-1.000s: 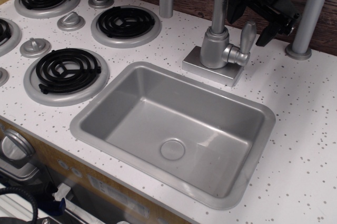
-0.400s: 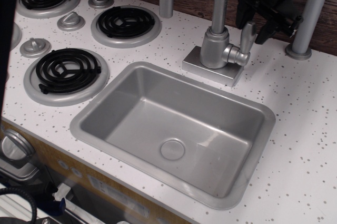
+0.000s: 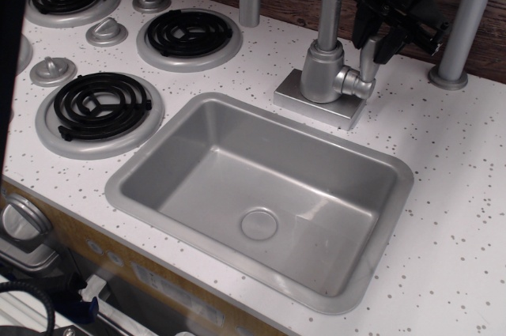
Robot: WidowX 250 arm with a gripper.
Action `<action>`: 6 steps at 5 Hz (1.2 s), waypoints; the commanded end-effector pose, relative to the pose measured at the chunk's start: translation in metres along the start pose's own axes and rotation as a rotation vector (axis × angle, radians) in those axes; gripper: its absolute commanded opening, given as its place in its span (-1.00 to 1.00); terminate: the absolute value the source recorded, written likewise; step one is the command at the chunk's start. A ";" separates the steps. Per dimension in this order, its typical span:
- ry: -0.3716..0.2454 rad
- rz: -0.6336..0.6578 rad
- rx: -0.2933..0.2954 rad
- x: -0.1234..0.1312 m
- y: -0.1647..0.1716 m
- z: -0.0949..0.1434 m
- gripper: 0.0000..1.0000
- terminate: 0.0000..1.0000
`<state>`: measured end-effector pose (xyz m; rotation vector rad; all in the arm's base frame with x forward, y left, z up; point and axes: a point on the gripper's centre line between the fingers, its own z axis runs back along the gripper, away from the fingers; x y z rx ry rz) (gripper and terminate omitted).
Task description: Lever vertical to front
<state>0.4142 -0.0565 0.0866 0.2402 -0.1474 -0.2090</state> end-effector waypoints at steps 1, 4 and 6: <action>0.003 0.072 -0.025 -0.012 -0.001 0.015 -1.00 -1.00; -0.012 0.140 -0.152 -0.027 -0.002 -0.018 -1.00 -1.00; -0.013 0.158 -0.169 -0.028 -0.003 -0.024 -1.00 -1.00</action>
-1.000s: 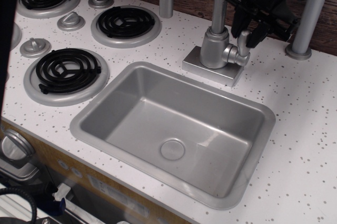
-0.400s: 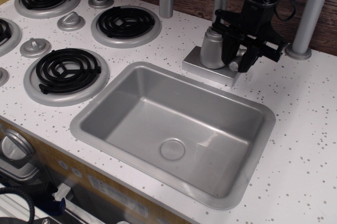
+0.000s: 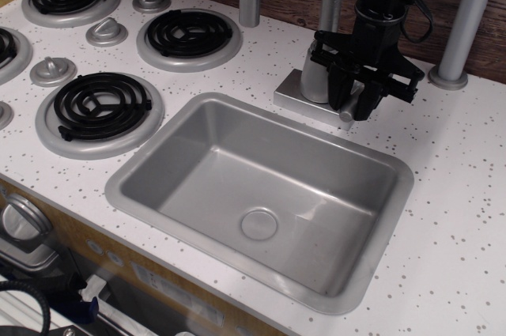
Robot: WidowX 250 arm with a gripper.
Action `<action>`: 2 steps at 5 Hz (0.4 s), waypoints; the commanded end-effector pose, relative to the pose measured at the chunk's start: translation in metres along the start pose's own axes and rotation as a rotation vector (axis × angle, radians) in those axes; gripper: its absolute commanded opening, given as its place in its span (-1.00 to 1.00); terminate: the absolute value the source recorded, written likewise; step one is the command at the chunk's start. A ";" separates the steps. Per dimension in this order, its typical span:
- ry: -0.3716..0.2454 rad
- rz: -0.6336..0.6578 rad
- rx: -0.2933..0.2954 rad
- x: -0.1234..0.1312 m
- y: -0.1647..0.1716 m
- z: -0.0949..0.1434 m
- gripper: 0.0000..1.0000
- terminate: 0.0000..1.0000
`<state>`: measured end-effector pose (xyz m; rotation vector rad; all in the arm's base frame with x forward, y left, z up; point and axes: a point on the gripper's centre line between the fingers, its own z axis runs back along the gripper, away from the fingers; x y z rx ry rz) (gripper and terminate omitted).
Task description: Lever vertical to front
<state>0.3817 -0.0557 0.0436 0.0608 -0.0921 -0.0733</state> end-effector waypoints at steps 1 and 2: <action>-0.063 0.021 0.013 0.007 0.007 0.019 1.00 -1.00; -0.055 0.047 0.070 0.000 0.008 0.038 1.00 -1.00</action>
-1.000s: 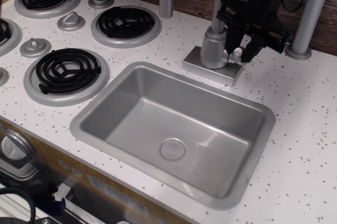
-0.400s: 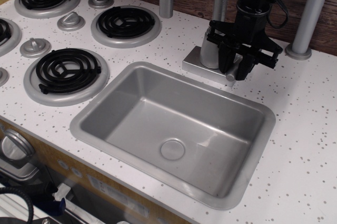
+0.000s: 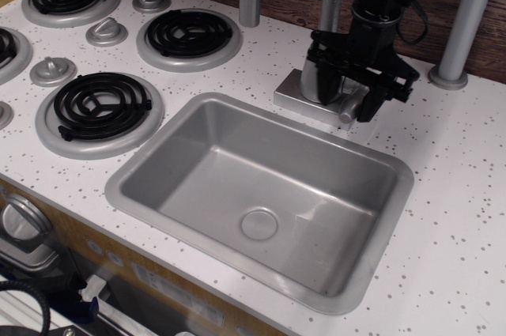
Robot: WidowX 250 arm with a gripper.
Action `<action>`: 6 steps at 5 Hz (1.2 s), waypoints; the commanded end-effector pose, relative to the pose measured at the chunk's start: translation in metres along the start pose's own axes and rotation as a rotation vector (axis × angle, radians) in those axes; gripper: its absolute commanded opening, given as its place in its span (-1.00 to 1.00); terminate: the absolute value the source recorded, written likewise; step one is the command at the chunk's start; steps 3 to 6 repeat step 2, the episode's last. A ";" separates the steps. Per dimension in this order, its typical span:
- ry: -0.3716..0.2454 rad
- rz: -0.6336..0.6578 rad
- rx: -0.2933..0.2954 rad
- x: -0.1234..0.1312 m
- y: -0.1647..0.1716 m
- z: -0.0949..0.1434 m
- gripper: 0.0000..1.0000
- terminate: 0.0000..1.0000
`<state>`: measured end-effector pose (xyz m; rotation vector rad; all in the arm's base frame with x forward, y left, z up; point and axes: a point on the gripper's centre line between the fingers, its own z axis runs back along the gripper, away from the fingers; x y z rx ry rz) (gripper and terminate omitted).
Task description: Lever vertical to front
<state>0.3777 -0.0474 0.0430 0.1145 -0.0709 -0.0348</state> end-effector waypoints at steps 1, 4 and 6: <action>-0.072 0.047 0.055 -0.007 0.003 0.052 1.00 -1.00; -0.067 0.084 0.077 -0.016 0.002 0.059 1.00 1.00; -0.067 0.084 0.077 -0.016 0.002 0.059 1.00 1.00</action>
